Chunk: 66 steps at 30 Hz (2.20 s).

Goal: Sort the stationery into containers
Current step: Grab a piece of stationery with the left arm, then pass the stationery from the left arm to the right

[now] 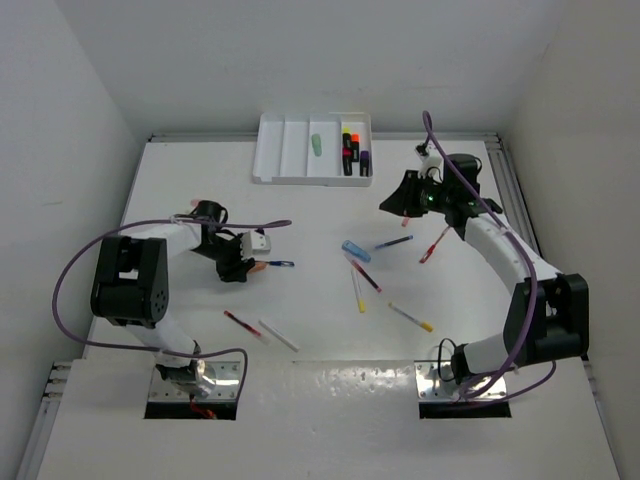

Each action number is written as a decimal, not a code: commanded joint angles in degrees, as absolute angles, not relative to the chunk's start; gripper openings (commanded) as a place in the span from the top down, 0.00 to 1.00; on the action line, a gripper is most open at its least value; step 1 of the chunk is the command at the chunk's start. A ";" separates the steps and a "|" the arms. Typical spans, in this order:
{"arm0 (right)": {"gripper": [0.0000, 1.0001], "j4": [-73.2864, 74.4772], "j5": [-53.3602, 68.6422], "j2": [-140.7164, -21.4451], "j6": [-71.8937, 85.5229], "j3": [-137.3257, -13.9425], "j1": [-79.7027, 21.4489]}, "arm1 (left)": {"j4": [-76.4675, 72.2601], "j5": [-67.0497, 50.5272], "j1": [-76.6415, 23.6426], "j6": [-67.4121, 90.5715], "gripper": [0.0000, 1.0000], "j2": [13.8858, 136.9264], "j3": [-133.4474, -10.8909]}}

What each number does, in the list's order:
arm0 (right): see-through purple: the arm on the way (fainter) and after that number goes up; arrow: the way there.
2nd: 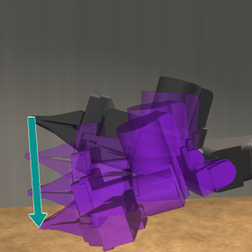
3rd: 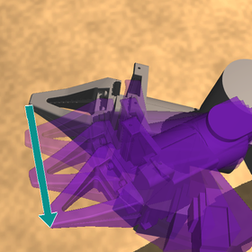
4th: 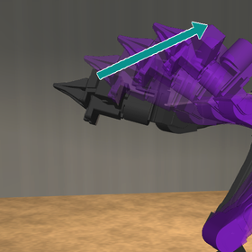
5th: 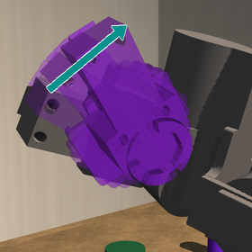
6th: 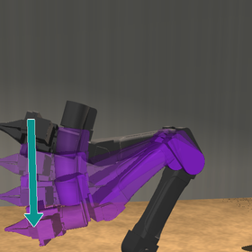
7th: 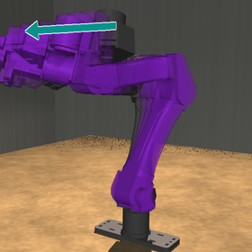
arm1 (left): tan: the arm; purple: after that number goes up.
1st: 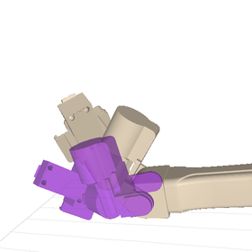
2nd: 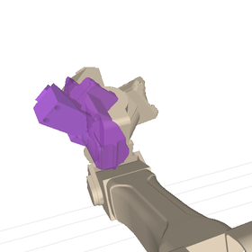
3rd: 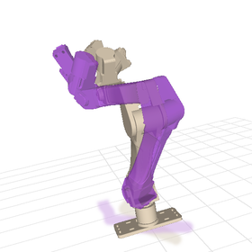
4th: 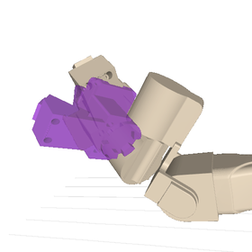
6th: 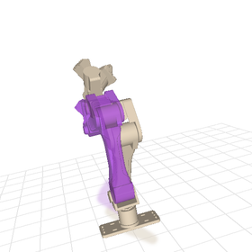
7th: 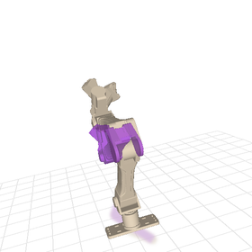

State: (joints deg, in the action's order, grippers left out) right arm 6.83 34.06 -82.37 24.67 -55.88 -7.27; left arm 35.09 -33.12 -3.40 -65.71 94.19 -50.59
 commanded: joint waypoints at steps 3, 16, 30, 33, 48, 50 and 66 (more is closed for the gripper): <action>0.84 6.59 35.51 -82.53 25.22 -59.33 -7.65 | 35.07 -30.94 -4.04 -68.20 0.49 94.31 -51.07; 0.75 13.43 42.17 -83.32 18.73 -64.06 -14.14 | 39.26 -36.98 -4.66 -67.23 0.85 87.20 -53.68; 0.60 4.49 53.51 -85.07 40.15 -63.37 -25.65 | 46.58 -48.96 -15.55 -58.54 0.87 68.48 -64.42; 0.62 0.97 55.71 -86.83 44.99 -63.72 -27.24 | 47.02 -46.85 -19.50 -58.71 0.87 66.98 -65.04; 0.55 1.91 54.67 -89.30 44.22 -62.84 -32.78 | 44.03 -41.49 -25.58 -54.84 0.88 67.50 -67.15; 0.55 3.42 53.79 -89.47 42.11 -62.93 -33.83 | 44.03 -41.48 -25.66 -55.02 0.88 67.85 -67.32; 0.47 4.48 51.59 -91.85 41.22 -66.09 -34.54 | 45.35 -41.22 -26.37 -56.16 0.89 67.24 -66.45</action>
State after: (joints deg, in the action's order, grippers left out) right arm 5.23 52.14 -91.61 41.98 -63.24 -34.63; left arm 45.32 -40.03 -25.54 -55.24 67.92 -65.21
